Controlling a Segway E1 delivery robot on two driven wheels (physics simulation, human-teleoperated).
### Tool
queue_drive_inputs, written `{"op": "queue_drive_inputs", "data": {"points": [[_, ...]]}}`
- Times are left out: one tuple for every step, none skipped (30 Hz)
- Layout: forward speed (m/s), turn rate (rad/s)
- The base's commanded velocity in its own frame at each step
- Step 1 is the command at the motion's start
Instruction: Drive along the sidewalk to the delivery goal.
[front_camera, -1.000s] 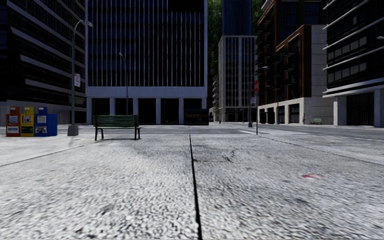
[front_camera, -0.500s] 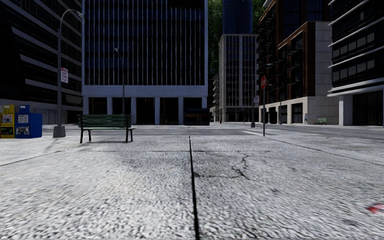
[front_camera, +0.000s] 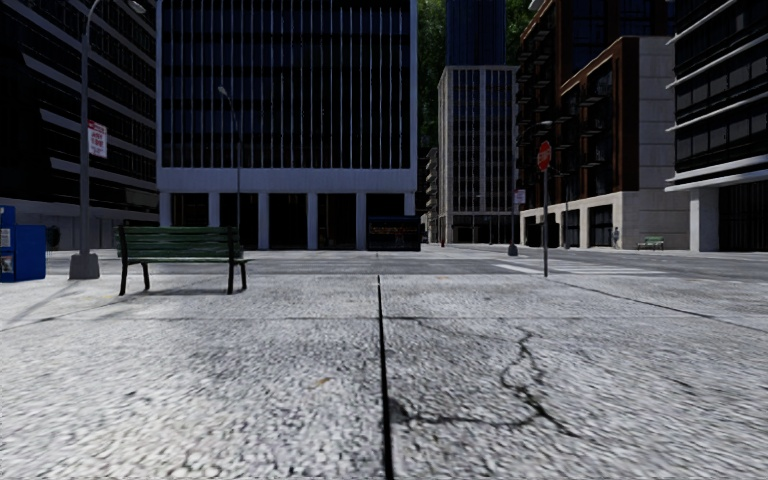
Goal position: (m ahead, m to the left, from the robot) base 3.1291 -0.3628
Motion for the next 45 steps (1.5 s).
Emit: {"op": "queue_drive_inputs", "data": {"points": [[2.00,0.00],[2.00,0.00],[2.00,0.00],[2.00,0.00],[2.00,0.00],[2.00,0.00],[2.00,0.00],[2.00,0.00],[2.00,0.00],[2.00,0.00],[2.00,0.00],[2.00,0.00],[2.00,0.00],[2.00,0.00],[2.00,0.00],[2.00,0.00],[2.00,0.00],[2.00,0.00],[2.00,0.00],[2.00,0.00],[2.00,0.00],[2.00,0.00],[2.00,0.00],[2.00,0.00],[2.00,0.00],[2.00,0.00],[2.00,0.00],[2.00,0.00],[2.00,0.00],[2.00,0.00],[2.00,0.00],[2.00,0.00],[2.00,0.00],[2.00,0.00],[2.00,0.00],[2.00,0.00],[2.00,0.00],[2.00,0.00],[2.00,0.00],[2.00,0.00],[2.00,0.00],[2.00,0.00],[2.00,0.00],[2.00,0.00],[2.00,0.00]]}}
